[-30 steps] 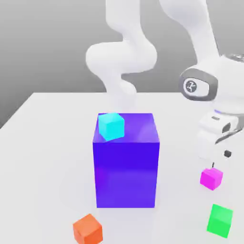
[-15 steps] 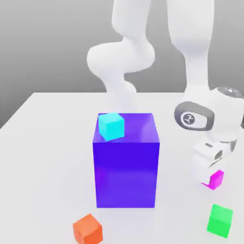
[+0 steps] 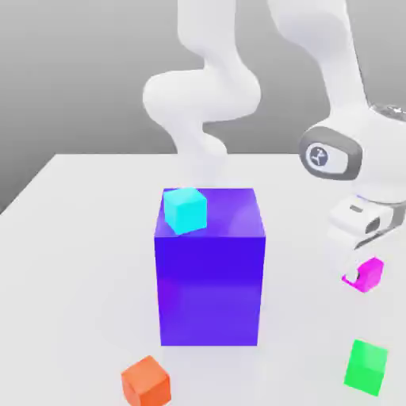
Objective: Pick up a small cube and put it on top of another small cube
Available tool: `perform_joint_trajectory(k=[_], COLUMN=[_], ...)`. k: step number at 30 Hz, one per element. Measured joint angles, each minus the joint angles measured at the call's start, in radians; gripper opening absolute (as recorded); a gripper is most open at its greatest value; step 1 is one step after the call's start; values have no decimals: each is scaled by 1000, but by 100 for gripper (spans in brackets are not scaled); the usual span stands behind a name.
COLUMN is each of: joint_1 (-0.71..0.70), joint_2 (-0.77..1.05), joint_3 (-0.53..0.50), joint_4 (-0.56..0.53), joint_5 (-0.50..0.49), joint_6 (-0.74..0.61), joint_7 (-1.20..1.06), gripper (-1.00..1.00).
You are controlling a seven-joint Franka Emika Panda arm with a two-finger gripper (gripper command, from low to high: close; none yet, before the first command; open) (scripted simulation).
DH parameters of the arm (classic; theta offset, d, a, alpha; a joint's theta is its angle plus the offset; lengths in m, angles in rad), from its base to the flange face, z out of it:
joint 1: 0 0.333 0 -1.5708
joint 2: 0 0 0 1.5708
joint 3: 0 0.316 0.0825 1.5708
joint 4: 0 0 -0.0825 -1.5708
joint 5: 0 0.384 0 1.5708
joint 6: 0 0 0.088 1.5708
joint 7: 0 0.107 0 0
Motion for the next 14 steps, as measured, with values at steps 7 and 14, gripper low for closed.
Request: perform_joint_trajectory(k=[7, 14], joint_1=[-43, -13], joint_2=[83, 206], joint_3=[-116, -167], joint_4=[222, 244], joint_5=[21, -40], joint_6=[-135, -37], joint_7=[233, 292], gripper=[-100, 100])
